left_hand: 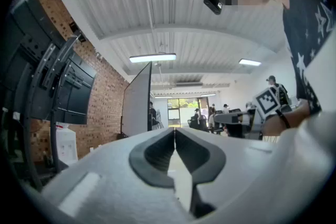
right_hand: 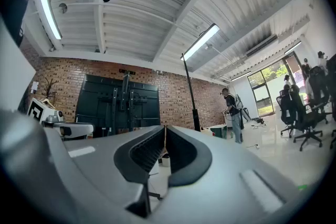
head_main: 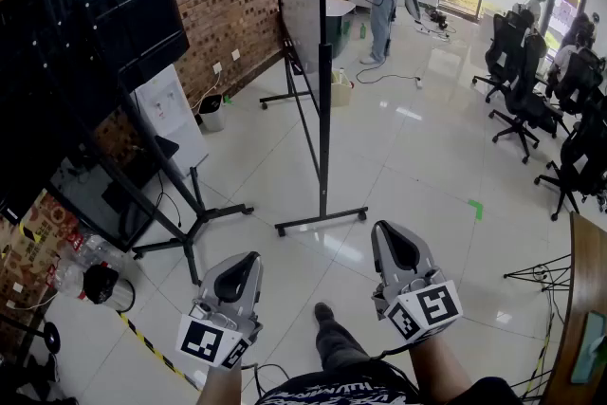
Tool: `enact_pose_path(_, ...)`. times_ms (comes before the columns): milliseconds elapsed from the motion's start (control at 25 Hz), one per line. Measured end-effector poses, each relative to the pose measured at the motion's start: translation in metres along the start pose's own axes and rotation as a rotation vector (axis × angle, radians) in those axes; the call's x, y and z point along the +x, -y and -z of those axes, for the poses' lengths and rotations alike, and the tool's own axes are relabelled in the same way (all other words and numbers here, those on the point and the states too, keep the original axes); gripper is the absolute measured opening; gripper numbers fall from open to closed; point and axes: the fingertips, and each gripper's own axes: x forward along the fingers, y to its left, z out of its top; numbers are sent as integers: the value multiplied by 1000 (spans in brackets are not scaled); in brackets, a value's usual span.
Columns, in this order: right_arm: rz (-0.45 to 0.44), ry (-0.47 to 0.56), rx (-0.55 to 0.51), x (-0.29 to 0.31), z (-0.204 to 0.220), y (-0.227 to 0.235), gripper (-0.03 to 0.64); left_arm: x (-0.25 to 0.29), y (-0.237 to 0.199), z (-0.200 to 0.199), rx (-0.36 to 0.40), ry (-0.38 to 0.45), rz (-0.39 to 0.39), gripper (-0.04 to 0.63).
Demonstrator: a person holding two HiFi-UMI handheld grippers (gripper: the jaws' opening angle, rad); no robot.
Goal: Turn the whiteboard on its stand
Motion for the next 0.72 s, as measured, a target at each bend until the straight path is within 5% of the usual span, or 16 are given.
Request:
enact_pose_path(400, 34, 59, -7, 122, -17, 97, 8, 120, -62, -12, 59, 51, -13, 5)
enact_pose_path(720, 15, -20, 2, 198, -6, 127, 9, 175, -99, -8, 52, 46, -44, 5)
